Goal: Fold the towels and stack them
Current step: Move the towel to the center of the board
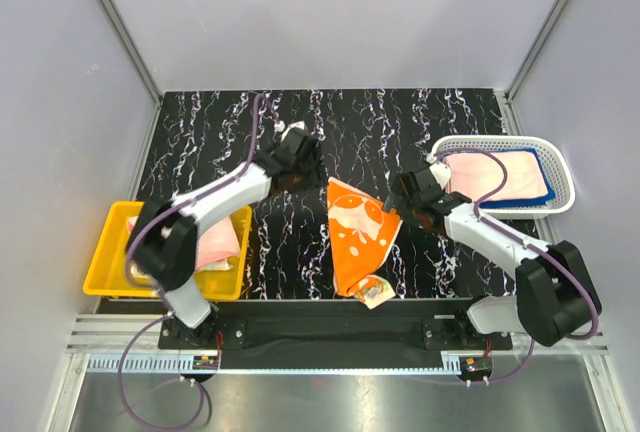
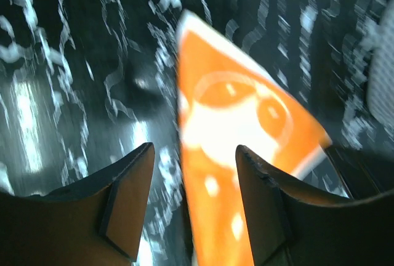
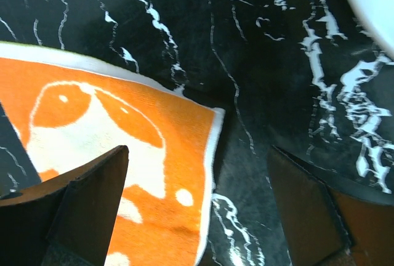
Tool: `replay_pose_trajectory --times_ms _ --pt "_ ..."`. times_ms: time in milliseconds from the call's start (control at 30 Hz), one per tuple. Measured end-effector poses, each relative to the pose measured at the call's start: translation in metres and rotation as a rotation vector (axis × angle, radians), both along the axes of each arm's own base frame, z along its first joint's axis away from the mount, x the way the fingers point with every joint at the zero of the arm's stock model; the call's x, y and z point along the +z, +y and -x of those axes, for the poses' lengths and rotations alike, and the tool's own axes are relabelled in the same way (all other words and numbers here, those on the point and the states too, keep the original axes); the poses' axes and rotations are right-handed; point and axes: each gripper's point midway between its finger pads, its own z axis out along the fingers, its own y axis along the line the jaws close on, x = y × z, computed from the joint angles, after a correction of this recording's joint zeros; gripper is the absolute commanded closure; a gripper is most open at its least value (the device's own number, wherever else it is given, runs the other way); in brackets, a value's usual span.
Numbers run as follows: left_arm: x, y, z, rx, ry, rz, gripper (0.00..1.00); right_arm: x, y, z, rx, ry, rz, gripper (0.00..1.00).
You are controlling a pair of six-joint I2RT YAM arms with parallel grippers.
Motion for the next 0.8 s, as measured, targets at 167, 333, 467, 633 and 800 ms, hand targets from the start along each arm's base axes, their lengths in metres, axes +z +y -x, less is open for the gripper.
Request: replay_pose_trajectory --times_ms 167,333,467,633,800 --pt "-0.059 -0.01 -0.046 -0.07 0.102 -0.046 0.43 -0.009 0.009 -0.008 -0.023 0.0 -0.054 0.04" --pt "-0.1 -0.022 -0.053 -0.161 0.171 -0.05 0.43 -0.023 0.009 -0.009 -0.06 0.014 -0.083 0.06" --pt "-0.097 -0.033 -0.068 -0.189 0.147 -0.029 0.43 -0.032 0.009 -0.013 -0.083 0.027 -0.096 0.07" --pt "-0.102 -0.038 -0.079 -0.195 0.141 -0.022 0.51 -0.039 0.005 -0.018 -0.112 0.024 -0.114 0.13" --pt "-0.103 -0.042 -0.089 -0.189 0.131 -0.011 0.6 -0.041 0.005 -0.028 -0.128 0.002 -0.139 0.21"
